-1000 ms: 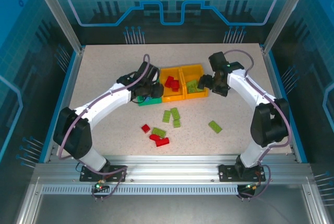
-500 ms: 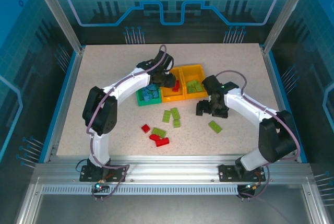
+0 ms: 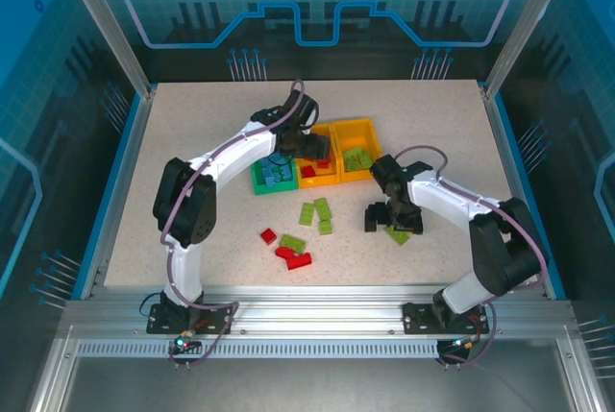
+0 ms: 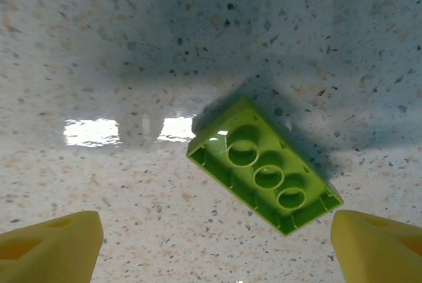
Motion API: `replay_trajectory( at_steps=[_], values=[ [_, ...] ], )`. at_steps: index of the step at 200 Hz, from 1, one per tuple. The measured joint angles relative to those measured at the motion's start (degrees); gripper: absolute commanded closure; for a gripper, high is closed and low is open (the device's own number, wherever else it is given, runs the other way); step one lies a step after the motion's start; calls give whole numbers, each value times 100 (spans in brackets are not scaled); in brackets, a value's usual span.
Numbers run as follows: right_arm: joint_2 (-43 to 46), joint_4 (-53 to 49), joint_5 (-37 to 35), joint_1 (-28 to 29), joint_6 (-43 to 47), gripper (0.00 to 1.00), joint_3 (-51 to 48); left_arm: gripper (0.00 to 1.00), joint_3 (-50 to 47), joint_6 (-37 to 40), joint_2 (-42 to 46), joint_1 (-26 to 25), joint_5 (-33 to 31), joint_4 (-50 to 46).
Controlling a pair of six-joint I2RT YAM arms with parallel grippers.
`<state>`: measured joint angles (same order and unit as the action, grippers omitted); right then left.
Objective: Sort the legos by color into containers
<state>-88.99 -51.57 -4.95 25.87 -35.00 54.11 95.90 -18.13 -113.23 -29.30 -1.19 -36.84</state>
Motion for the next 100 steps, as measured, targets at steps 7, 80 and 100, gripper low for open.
replay_trajectory(
  at_steps=[7, 80, 100],
  values=[
    [-57, -2, -15, -4, 24, 10, -2, 8, -103, -11, 136, 0, -2, 9],
    [-450, -31, -278, -46, 402, 9, 166, 1, -1069, 7, 1600, 11, -2, 374],
    [-588, -101, -391, -114, 564, 11, 297, 1, -1521, -28, 1751, 39, -2, 420]
  ],
)
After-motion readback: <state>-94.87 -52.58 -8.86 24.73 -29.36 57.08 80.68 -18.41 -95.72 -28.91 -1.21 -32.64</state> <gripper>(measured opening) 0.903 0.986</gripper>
